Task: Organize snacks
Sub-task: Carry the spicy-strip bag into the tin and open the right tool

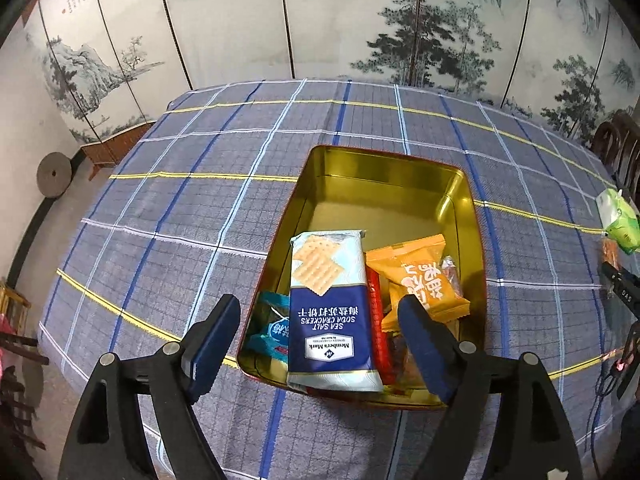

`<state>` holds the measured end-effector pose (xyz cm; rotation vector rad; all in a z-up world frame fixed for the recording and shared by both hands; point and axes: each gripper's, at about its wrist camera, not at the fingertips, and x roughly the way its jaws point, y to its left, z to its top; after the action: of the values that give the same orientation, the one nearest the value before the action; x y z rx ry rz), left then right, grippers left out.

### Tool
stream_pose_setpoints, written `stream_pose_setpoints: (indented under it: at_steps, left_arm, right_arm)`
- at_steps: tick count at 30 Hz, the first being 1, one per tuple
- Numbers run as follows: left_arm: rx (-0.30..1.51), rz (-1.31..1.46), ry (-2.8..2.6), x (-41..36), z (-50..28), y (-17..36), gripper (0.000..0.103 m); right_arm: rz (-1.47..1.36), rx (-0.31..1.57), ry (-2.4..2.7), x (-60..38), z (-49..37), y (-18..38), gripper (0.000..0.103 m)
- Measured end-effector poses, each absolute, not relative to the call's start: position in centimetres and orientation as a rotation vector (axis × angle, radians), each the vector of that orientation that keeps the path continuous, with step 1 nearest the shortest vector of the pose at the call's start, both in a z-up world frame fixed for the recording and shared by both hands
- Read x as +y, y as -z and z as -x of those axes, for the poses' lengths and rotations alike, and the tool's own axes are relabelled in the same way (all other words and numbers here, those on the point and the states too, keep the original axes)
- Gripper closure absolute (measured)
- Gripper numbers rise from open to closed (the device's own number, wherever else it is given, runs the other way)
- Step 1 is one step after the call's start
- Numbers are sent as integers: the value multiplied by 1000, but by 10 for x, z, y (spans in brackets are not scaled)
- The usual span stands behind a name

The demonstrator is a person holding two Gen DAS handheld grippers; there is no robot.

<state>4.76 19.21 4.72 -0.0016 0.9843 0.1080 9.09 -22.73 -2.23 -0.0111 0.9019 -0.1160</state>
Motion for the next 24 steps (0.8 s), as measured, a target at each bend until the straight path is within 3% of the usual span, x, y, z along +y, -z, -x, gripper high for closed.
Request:
stream_pose_setpoints:
  at_steps: [24]
  left_arm:
    - [947, 13, -184, 218, -15, -54, 21]
  right_arm:
    - [40, 871, -252, -65, -67, -40, 65]
